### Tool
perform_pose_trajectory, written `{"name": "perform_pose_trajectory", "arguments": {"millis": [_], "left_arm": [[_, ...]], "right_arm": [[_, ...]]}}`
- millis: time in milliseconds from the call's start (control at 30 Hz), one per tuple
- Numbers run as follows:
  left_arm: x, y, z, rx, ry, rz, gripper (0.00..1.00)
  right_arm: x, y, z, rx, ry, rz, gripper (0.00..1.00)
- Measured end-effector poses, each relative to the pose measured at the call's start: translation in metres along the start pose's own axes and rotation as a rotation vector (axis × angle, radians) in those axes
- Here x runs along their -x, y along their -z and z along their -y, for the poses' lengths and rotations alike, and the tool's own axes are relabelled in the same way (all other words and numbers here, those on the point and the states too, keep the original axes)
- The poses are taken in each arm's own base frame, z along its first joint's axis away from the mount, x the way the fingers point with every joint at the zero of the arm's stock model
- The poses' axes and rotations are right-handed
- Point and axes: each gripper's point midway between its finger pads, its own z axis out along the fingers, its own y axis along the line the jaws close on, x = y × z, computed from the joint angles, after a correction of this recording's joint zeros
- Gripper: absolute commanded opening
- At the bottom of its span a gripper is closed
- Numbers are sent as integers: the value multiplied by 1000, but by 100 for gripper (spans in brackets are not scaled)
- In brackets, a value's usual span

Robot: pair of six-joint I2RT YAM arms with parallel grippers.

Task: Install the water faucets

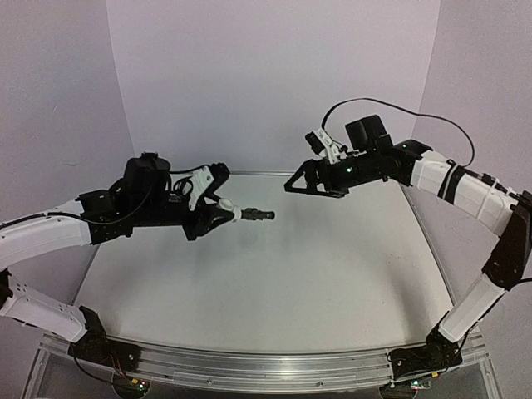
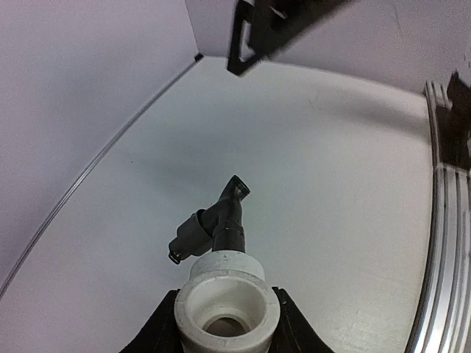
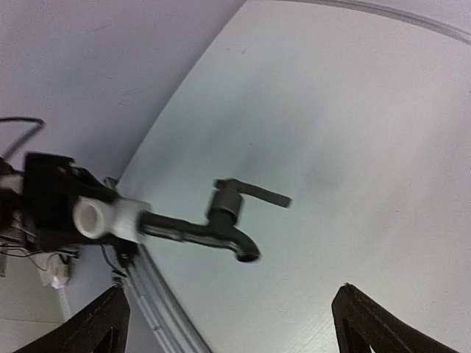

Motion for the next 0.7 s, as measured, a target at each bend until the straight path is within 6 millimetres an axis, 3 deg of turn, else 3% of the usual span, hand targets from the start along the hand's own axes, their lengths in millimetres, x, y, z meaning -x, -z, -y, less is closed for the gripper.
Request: {"name": "perform_pose_trajectory", "arguments": {"millis": [133, 233, 433, 533, 700], "left_arm": [[38, 20, -32, 19, 238, 206, 0], [51, 31, -53, 5, 430, 292, 0], [63, 41, -79, -140, 836, 334, 0], [71, 39, -81, -266, 985, 333, 0], [76, 42, -59, -458, 1100, 267, 0]], "right_arm": [[-16, 9, 23, -120, 149, 92, 98], [-22, 19, 29, -180, 285, 164, 98], [4, 31, 29, -286, 547, 275, 98], [10, 30, 24, -280, 655, 293, 98], [11, 18, 7, -204, 869, 334, 98]]}}
